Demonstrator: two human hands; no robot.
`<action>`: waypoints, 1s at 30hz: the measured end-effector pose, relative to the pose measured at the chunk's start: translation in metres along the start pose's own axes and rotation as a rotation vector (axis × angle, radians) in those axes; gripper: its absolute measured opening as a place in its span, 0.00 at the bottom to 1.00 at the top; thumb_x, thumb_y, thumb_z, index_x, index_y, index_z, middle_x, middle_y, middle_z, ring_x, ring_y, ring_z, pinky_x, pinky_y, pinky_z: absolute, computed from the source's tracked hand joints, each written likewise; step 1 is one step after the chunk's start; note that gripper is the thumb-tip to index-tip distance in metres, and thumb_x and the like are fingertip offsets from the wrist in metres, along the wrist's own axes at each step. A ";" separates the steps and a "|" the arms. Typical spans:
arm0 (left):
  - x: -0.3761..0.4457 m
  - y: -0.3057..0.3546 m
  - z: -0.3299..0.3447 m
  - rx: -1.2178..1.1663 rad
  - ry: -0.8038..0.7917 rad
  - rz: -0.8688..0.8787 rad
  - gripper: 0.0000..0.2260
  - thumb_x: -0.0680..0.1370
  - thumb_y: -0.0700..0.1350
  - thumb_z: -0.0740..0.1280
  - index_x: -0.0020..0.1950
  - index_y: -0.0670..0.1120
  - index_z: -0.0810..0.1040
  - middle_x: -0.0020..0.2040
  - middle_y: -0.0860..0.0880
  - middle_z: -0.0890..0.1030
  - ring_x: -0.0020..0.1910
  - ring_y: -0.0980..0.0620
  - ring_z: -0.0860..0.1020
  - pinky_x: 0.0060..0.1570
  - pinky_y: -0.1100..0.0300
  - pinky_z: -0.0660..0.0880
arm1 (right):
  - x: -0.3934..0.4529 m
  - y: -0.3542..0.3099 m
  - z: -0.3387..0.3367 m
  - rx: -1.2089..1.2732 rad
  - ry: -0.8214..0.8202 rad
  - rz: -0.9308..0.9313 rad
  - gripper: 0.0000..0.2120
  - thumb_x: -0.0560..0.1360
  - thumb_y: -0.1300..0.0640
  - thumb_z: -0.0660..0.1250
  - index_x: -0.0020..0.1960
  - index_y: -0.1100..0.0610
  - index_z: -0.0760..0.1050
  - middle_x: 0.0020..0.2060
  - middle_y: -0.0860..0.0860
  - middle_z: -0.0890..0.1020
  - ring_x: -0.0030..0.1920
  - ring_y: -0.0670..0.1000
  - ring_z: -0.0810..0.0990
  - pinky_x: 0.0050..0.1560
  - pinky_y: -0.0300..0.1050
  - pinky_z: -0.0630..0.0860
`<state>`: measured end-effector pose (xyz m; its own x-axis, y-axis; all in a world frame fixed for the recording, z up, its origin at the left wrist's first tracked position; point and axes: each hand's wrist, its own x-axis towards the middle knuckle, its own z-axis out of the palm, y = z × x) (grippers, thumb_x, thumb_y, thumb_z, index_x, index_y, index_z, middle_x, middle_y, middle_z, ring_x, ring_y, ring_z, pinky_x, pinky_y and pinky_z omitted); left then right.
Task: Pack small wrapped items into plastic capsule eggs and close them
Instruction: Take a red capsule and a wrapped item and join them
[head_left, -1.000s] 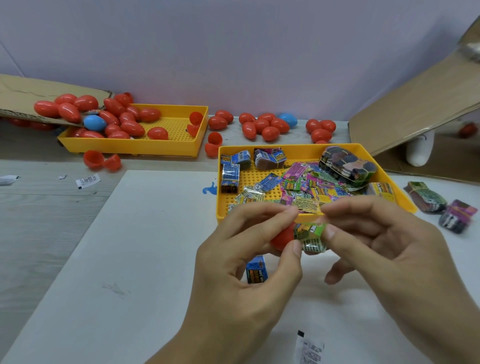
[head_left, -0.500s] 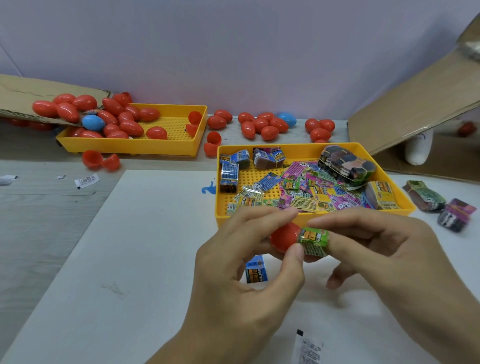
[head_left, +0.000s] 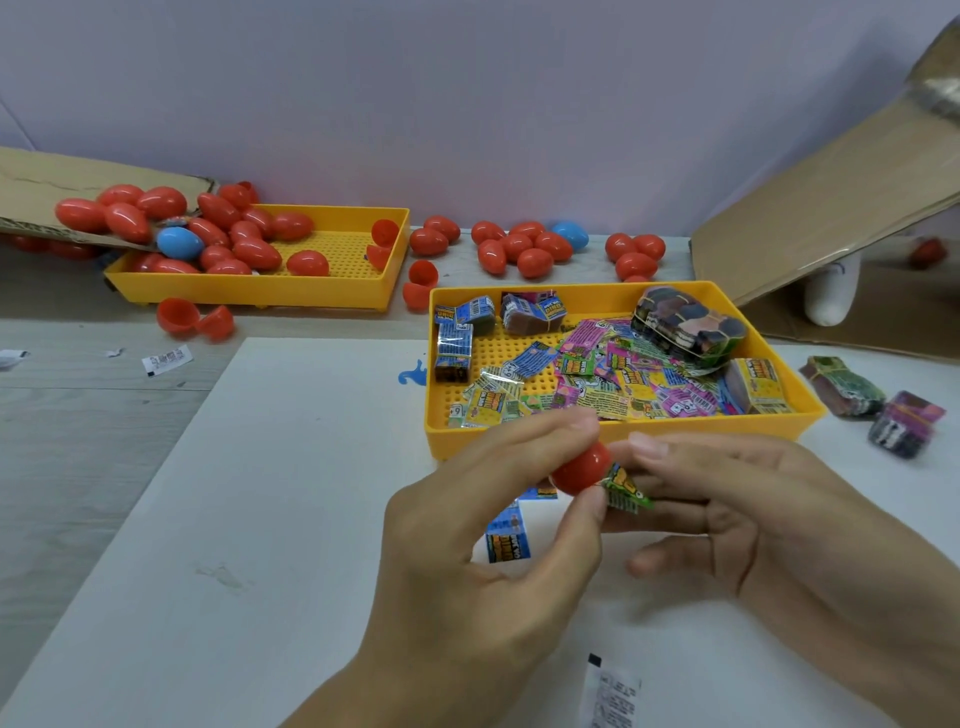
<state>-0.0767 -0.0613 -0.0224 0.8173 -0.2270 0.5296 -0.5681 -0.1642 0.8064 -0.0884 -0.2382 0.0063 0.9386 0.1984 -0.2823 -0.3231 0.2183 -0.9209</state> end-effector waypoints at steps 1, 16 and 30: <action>0.000 -0.001 0.000 0.021 0.004 0.003 0.16 0.73 0.45 0.72 0.61 0.48 0.79 0.60 0.54 0.81 0.62 0.59 0.78 0.58 0.59 0.77 | 0.000 0.001 -0.001 0.003 0.001 0.004 0.21 0.60 0.50 0.77 0.49 0.62 0.85 0.48 0.62 0.86 0.46 0.59 0.87 0.32 0.42 0.81; -0.006 -0.006 0.004 -0.184 0.053 -0.161 0.15 0.76 0.51 0.69 0.62 0.59 0.80 0.57 0.57 0.84 0.58 0.54 0.82 0.56 0.56 0.79 | 0.002 0.006 0.000 0.159 -0.027 0.047 0.17 0.67 0.54 0.75 0.53 0.60 0.85 0.51 0.61 0.85 0.50 0.59 0.86 0.35 0.42 0.82; 0.000 -0.001 0.002 -0.387 0.167 -0.237 0.10 0.73 0.45 0.75 0.54 0.50 0.86 0.48 0.49 0.86 0.44 0.48 0.85 0.41 0.63 0.81 | -0.007 0.009 0.009 -0.399 0.221 -0.604 0.08 0.66 0.58 0.73 0.43 0.47 0.86 0.35 0.48 0.85 0.34 0.45 0.83 0.33 0.38 0.79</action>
<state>-0.0761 -0.0627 -0.0237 0.9421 -0.0635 0.3293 -0.3133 0.1836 0.9317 -0.0992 -0.2286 0.0020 0.9546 -0.0510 0.2936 0.2840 -0.1422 -0.9482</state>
